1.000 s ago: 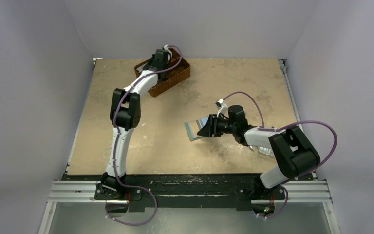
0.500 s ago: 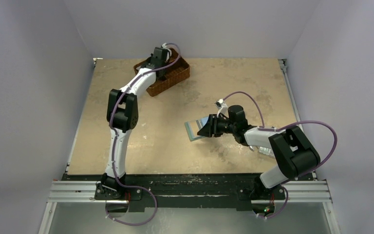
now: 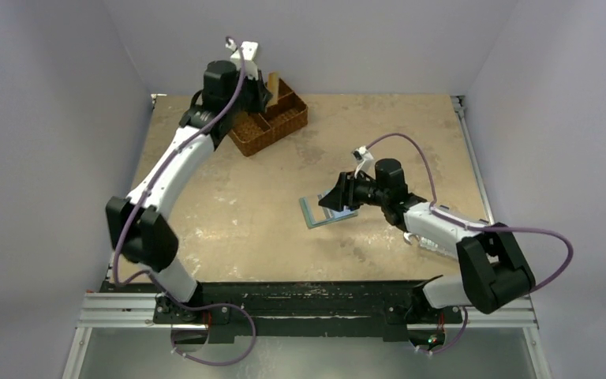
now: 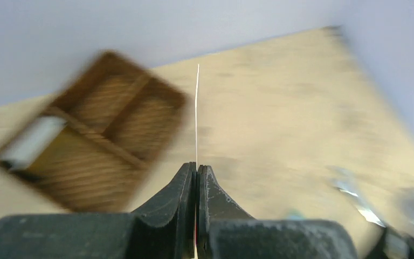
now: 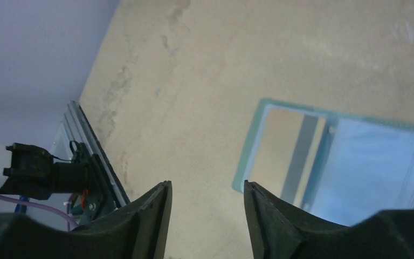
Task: Put the credit cards into the card holder
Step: Pick up the credit card from the storage box.
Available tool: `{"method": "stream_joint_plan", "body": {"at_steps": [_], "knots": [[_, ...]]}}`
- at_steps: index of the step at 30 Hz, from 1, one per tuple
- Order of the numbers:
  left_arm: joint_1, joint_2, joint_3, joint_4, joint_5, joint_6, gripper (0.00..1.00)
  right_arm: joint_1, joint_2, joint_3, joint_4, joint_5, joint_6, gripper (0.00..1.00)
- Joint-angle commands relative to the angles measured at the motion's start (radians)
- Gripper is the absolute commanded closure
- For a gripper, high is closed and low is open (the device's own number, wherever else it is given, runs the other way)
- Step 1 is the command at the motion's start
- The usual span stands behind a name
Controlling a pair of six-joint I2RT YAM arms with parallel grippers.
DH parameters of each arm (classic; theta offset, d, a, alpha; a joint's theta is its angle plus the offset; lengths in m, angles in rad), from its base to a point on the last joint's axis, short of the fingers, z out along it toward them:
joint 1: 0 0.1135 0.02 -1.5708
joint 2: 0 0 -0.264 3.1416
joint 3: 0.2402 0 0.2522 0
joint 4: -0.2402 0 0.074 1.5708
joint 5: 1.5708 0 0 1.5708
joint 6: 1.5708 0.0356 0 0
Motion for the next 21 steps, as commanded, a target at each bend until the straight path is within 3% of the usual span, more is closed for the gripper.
{"method": "stream_joint_plan", "body": {"at_steps": [1, 4, 7, 12, 16, 18, 21], "knots": [[0.000, -0.171, -0.358, 0.511, 0.588, -0.472, 1.00, -0.005, -0.110, 0.095, 0.013, -0.065, 0.032, 0.37], [-0.020, -0.238, -0.597, 1.037, 0.695, -0.823, 1.00, -0.042, -0.162, 0.099, 0.149, -0.123, 0.181, 0.26], [-0.057, -0.262, -0.748, 1.356, 0.704, -1.014, 1.00, -0.092, -0.196, 0.064, 0.373, -0.172, 0.398, 0.19], [-0.117, -0.255, -0.887, 1.638, 0.673, -1.177, 1.00, -0.135, -0.218, 0.049, 0.544, -0.202, 0.541, 0.14], [-0.135, -0.206, -0.927, 1.853, 0.677, -1.323, 1.00, -0.160, -0.215, 0.019, 0.649, -0.195, 0.628, 0.17], [-0.143, -0.189, -0.943, 1.869, 0.670, -1.337, 1.00, -0.164, -0.196, 0.012, 0.726, -0.211, 0.695, 0.21], [-0.165, -0.161, -0.961, 1.884, 0.667, -1.343, 1.00, -0.175, -0.159, 0.006, 0.876, -0.219, 0.801, 0.39]]}}
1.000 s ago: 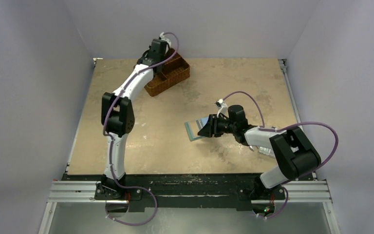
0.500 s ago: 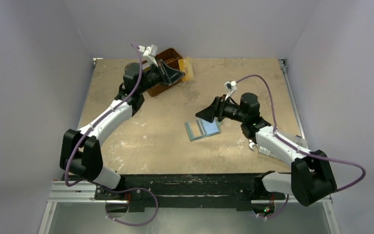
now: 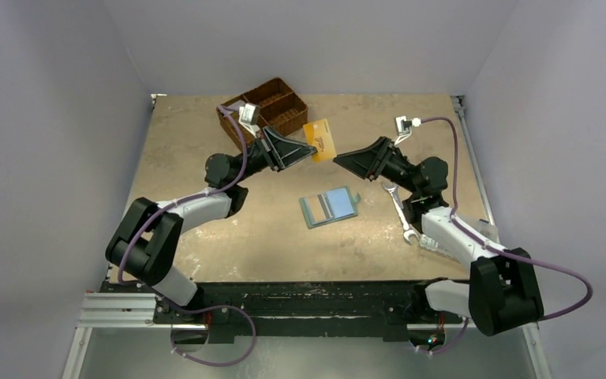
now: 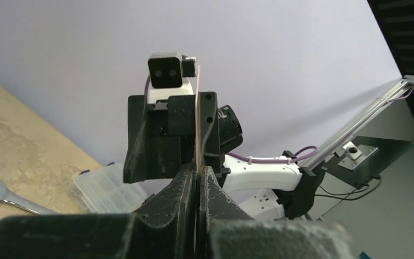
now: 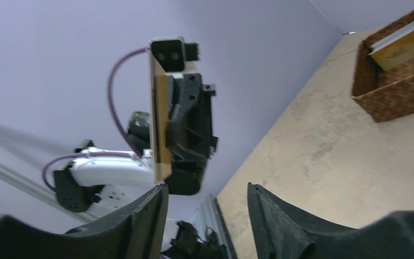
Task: Put the credit cards into the card holder
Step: Pick up the credit card from the storage box.
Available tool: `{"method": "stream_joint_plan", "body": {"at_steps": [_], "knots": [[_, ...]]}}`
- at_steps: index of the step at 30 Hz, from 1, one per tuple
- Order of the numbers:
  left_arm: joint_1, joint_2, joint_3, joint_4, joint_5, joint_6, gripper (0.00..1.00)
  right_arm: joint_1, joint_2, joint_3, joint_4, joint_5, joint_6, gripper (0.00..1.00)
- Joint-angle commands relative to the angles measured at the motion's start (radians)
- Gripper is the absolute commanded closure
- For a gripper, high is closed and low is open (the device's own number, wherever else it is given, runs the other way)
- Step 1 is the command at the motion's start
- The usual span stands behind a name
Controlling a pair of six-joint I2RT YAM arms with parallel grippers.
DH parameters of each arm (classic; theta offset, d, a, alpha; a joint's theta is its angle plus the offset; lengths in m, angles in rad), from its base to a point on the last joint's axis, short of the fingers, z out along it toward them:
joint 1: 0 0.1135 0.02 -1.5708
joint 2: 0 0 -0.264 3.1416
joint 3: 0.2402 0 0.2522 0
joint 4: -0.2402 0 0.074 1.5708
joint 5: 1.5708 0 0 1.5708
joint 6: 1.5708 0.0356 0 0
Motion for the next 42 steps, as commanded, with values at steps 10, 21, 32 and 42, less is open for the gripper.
{"method": "stream_joint_plan", "body": {"at_steps": [10, 21, 32, 42], "knots": [[-0.043, 0.061, -0.052, 0.232, -0.022, -0.096, 1.00, -0.029, 0.042, -0.032, 0.354, -0.049, 0.248, 0.37], [-0.047, 0.043, -0.059, 0.162, -0.025, -0.054, 1.00, -0.036, 0.022, -0.005, 0.364, -0.083, 0.255, 0.34], [-0.104, 0.074, -0.065, 0.166, -0.063, -0.044, 1.00, -0.008, 0.021, 0.008, 0.249, -0.081, 0.156, 0.60], [-0.102, -0.094, 0.078, -1.180, -0.379, 0.553, 0.53, -0.032, -0.088, 0.228, -0.945, 0.346, -0.652, 1.00]]}}
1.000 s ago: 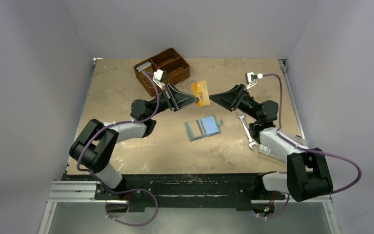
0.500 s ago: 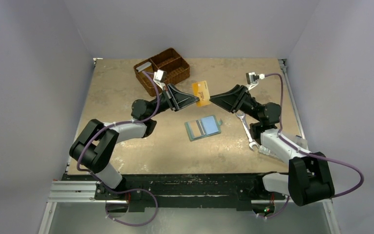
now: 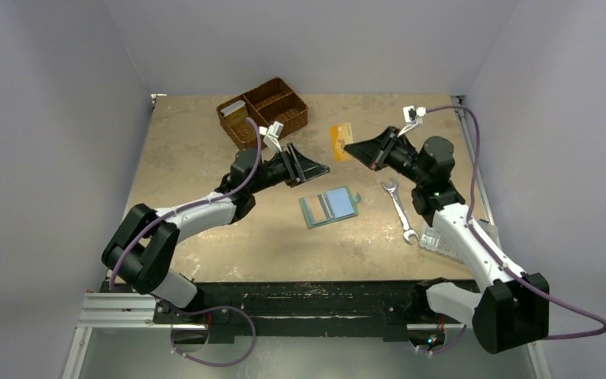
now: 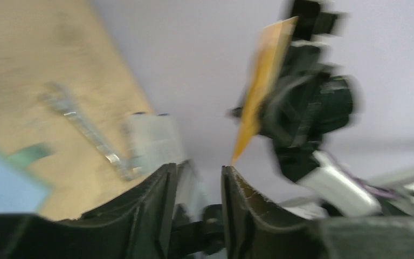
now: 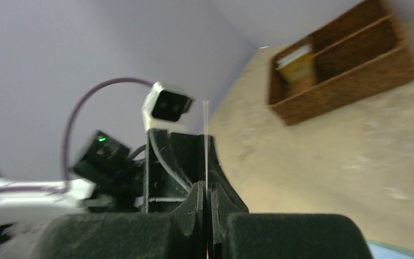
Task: Put the credit cards into the card holder
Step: Pick up the credit card from the storage box, then insert the credit card into the card holder.
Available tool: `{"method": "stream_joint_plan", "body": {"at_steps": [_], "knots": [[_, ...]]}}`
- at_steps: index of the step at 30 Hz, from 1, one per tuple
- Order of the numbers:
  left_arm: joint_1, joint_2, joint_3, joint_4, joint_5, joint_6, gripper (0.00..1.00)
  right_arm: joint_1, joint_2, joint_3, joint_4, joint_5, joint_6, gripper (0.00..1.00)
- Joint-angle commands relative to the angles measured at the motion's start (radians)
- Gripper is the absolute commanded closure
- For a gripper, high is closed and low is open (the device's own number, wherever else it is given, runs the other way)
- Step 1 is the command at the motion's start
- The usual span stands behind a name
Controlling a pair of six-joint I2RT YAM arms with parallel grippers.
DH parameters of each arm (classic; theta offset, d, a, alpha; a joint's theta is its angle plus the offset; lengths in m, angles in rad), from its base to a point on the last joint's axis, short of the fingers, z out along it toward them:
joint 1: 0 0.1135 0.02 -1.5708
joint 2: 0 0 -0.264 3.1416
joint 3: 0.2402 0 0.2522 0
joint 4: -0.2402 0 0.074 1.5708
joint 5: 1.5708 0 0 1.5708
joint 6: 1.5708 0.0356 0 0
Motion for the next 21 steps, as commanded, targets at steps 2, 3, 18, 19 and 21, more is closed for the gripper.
{"method": "stream_joint_plan", "body": {"at_steps": [2, 3, 18, 19, 21], "knots": [[0.003, -0.080, 0.151, -0.829, -0.273, 0.430, 0.50, -0.007, 0.042, 0.141, -0.679, 0.300, -0.447, 1.00], [0.004, -0.073, 0.159, -0.854, -0.277, 0.447, 0.50, -0.004, 0.075, 0.167, -0.761, 0.330, -0.497, 1.00], [-0.011, 0.247, 0.213, -0.671, -0.061, 0.438, 0.95, 0.000, 0.305, 0.065, -0.678, -0.048, -0.521, 1.00], [-0.011, 0.258, 0.218, -0.670, -0.059, 0.441, 0.96, -0.001, 0.319, 0.062, -0.670, -0.066, -0.519, 1.00], [-0.011, 0.275, 0.220, -0.672, -0.058, 0.449, 0.97, 0.001, 0.344, 0.060, -0.665, -0.076, -0.523, 1.00]]}}
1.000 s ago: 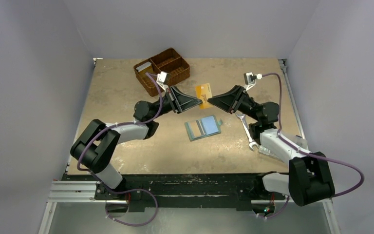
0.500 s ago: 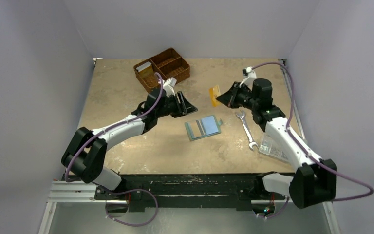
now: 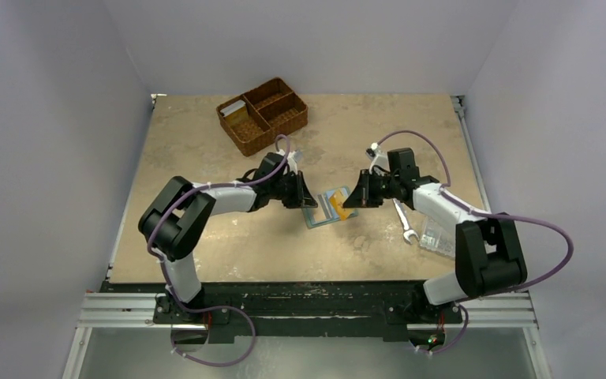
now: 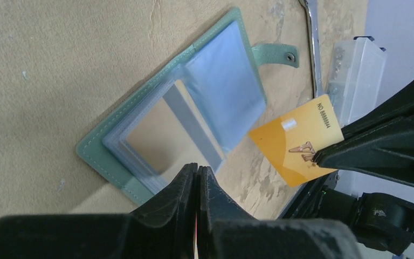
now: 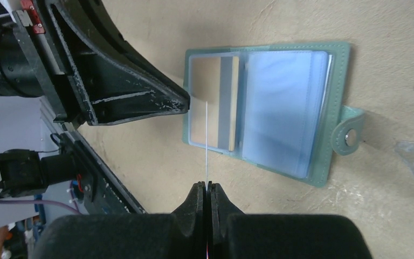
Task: Put the credit cards into the card holder
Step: Insert the credit card into the card holder.
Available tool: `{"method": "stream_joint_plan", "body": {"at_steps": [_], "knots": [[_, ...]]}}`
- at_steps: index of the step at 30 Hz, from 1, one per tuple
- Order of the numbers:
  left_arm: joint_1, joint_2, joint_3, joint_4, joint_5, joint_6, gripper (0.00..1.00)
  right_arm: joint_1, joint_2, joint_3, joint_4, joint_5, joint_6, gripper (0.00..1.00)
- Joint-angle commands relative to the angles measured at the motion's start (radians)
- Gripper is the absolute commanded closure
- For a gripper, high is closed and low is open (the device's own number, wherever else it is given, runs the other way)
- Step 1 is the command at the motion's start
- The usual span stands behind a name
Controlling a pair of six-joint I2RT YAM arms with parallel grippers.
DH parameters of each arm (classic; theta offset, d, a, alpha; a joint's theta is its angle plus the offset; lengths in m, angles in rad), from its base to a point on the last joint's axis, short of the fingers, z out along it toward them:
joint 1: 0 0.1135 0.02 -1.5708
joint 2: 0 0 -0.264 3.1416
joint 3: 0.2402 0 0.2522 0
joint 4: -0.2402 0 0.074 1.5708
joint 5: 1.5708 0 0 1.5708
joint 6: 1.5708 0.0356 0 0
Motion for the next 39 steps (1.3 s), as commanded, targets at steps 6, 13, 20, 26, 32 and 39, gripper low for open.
{"method": "stream_joint_plan", "body": {"at_steps": [6, 13, 20, 26, 32, 39], "knots": [[-0.004, 0.047, 0.058, -0.024, 0.007, 0.090, 0.97, 0.003, 0.069, -0.011, 0.092, -0.080, -0.007, 1.00], [-0.004, 0.057, 0.051, -0.112, -0.043, 0.149, 1.00, 0.002, 0.105, -0.024, 0.130, -0.069, 0.004, 1.00], [0.000, 0.073, 0.060, -0.150, -0.065, 0.184, 1.00, 0.002, 0.129, -0.026, 0.138, -0.073, 0.001, 1.00], [0.005, 0.081, 0.060, -0.153, -0.064, 0.188, 1.00, 0.002, 0.142, -0.028, 0.136, -0.064, -0.005, 1.00], [0.006, 0.086, 0.052, -0.146, -0.058, 0.188, 1.00, 0.001, 0.165, -0.027, 0.140, -0.070, -0.010, 1.00], [0.009, 0.079, 0.043, -0.141, -0.063, 0.188, 1.00, 0.001, 0.175, -0.028, 0.144, -0.057, -0.008, 1.00]]}}
